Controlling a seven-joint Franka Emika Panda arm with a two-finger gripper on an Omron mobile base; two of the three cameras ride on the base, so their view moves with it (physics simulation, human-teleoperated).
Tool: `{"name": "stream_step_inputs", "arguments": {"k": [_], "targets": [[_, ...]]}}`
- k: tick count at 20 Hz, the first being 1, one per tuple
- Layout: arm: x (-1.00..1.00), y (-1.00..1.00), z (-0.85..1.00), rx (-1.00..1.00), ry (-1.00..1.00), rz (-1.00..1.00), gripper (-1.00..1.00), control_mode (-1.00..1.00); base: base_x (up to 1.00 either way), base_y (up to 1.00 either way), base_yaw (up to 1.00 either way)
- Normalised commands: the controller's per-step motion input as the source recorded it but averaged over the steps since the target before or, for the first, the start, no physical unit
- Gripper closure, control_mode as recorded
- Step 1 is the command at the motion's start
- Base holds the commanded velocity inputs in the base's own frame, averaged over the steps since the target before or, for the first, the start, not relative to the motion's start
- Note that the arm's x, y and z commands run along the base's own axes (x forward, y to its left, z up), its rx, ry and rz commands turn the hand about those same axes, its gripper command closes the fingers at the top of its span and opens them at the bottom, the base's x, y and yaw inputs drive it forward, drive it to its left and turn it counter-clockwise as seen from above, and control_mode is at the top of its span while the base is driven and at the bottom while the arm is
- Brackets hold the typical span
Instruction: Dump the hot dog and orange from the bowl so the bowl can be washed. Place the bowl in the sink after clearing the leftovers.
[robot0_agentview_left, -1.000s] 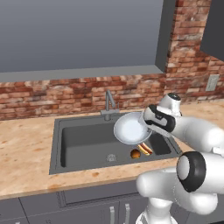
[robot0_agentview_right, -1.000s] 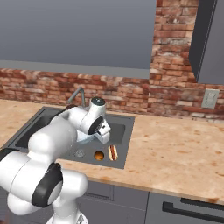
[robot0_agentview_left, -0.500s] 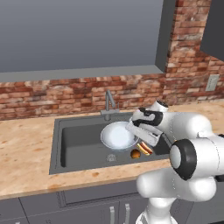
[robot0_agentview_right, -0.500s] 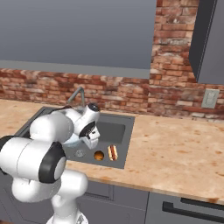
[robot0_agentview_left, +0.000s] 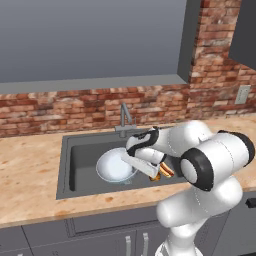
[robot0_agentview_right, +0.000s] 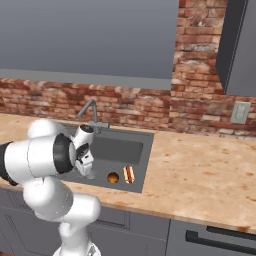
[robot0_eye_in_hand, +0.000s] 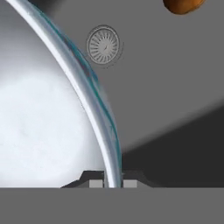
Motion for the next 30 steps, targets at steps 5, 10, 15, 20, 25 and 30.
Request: {"name": "stream_step_inputs", "arguments": {"k": [5, 10, 15, 20, 25, 30], "targets": [[0.0, 0.46, -0.63, -0.11, 0.0, 0.0, 1.0, -1.0, 0.0, 0.0, 0.0], [0.13, 0.1, -0.54, -0.13, 0.0, 0.0, 1.0, -1.0, 0.0, 0.0, 0.0], [0.13, 0.04, -0.56, -0.15, 0.0, -0.02, 1.0, -1.0, 0.0, 0.0, 0.0], [0.2, 0.0, -0.59, -0.1, -0.02, -0.02, 1.0, -1.0, 0.0, 0.0, 0.0], [0.07, 0.0, -0.13, -0.01, 0.01, 0.0, -1.0, -1.0, 0.0, 0.0, 0.0], [-0.18, 0.0, 0.54, -0.01, -0.07, 0.0, -1.0, -1.0, 0.0, 0.0, 0.0]]}}
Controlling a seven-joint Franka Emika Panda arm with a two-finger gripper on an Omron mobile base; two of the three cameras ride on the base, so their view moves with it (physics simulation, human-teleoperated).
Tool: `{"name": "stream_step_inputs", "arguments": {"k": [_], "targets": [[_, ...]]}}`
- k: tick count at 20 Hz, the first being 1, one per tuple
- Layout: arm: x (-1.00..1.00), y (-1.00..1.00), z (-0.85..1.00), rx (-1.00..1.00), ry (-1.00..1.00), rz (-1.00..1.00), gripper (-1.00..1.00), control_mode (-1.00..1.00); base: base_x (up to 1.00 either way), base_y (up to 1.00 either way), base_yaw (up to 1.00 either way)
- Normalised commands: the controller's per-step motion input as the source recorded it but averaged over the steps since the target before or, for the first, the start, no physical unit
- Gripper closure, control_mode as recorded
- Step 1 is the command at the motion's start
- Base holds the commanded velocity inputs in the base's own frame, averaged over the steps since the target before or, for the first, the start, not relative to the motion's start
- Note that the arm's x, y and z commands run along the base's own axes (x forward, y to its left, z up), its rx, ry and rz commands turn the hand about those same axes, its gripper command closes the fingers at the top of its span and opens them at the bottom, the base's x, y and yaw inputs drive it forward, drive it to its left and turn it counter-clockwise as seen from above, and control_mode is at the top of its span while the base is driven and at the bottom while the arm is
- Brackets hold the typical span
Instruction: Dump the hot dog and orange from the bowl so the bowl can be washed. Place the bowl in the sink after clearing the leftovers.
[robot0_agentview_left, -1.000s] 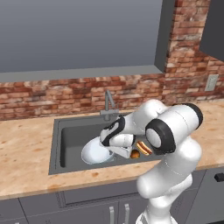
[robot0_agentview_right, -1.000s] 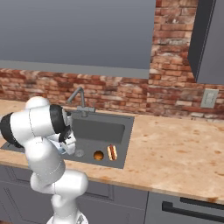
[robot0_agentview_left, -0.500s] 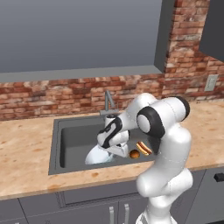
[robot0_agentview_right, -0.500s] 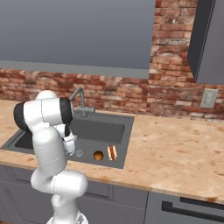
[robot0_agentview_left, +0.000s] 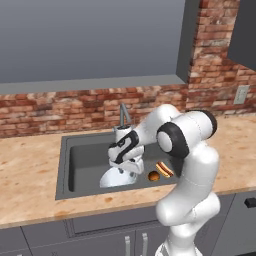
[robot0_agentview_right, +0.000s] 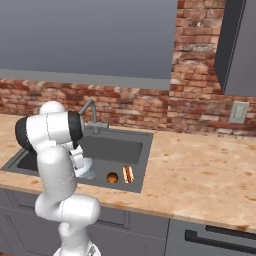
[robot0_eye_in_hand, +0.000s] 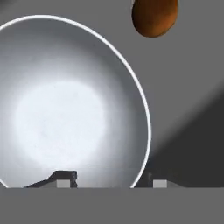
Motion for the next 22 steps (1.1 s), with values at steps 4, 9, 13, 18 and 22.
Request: {"name": "stream_step_inputs", "arguments": {"k": [4, 9, 13, 18, 22], "targets": [[-0.36, 0.0, 0.98, -0.04, -0.17, 0.0, -1.0, -1.0, 0.0, 0.0, 0.0], [-0.8, -0.1, 1.0, -0.03, -0.27, 0.0, -1.0, -1.0, 0.0, 0.0, 0.0], [-1.0, -0.24, 1.0, 0.0, -0.31, 0.0, -1.0, -1.0, 0.0, 0.0, 0.0], [-1.0, -0.28, 1.0, 0.0, -0.35, 0.02, -1.0, -1.0, 0.0, 0.0, 0.0], [-1.0, -0.55, 1.0, 0.0, -0.48, 0.1, -1.0, -1.0, 0.0, 0.0, 0.0]]}}
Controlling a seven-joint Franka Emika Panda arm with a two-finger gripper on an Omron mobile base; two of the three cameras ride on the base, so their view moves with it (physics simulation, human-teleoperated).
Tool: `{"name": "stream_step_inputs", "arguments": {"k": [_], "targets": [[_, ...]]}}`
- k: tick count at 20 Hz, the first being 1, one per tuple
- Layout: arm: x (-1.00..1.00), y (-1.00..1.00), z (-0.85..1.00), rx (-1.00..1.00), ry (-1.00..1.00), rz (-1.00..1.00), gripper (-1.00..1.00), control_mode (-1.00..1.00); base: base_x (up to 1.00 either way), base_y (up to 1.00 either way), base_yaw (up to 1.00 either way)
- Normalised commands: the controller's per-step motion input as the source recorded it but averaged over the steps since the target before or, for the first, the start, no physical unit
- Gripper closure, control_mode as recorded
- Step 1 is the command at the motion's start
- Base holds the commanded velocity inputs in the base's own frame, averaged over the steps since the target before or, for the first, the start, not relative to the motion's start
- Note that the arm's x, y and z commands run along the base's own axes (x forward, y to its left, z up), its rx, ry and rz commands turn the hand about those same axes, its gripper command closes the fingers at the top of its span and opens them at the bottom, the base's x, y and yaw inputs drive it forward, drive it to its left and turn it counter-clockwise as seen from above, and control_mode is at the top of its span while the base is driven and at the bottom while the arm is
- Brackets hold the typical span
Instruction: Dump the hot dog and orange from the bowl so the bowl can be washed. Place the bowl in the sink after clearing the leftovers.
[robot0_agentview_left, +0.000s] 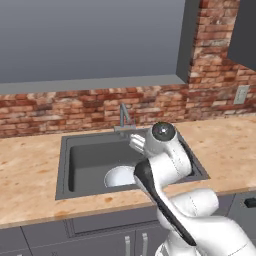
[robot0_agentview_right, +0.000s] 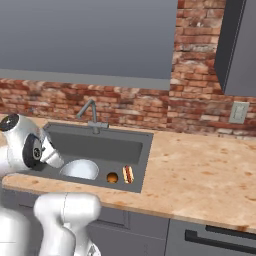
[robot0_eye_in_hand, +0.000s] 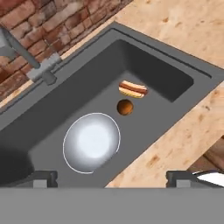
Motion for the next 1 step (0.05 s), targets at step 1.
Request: {"name": "stream_step_inputs", "arguments": {"k": [1], "targets": [[-1.0, -0.68, 1.0, 0.02, -0.5, 0.1, -1.0, -1.0, 0.0, 0.0, 0.0]]}}
